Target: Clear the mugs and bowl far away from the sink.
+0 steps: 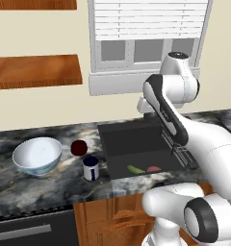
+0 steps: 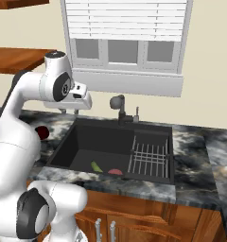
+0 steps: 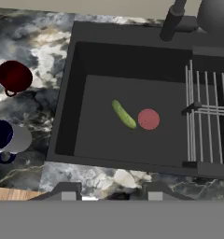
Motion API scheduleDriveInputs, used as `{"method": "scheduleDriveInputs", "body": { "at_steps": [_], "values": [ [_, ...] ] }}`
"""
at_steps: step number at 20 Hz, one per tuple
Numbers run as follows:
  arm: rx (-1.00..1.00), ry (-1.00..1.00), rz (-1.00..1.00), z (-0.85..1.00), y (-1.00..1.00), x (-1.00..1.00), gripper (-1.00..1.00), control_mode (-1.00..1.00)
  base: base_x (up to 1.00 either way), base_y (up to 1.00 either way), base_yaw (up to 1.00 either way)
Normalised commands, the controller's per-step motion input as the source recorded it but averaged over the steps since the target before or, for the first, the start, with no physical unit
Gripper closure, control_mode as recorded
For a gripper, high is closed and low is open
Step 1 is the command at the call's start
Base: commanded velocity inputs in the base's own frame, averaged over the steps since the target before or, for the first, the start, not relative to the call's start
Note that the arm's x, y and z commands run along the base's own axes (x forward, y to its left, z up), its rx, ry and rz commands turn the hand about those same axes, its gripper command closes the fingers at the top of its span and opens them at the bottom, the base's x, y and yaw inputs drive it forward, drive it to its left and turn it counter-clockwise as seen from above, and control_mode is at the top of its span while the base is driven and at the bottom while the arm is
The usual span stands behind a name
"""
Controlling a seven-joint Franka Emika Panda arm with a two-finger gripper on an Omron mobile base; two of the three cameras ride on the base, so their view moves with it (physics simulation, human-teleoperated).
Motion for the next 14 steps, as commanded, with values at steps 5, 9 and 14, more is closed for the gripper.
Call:
{"method": "scheduleDriveInputs", "body": {
  "at_steps": [5, 9, 14],
  "values": [
    [0.00, -0.03, 0.02, 0.00, 0.02, -0.48, -1.00, -1.00, 0.00, 0.00, 0.00],
    [-0.02, -0.22, 0.03, 0.07, 0.13, -0.65, -1.00, -1.00, 0.00, 0.00, 0.00],
    [0.00, -0.05, 0.00, 0.00, 0.23, -0.46, -1.00, -1.00, 0.00, 0.00, 0.00]
  ]
}}
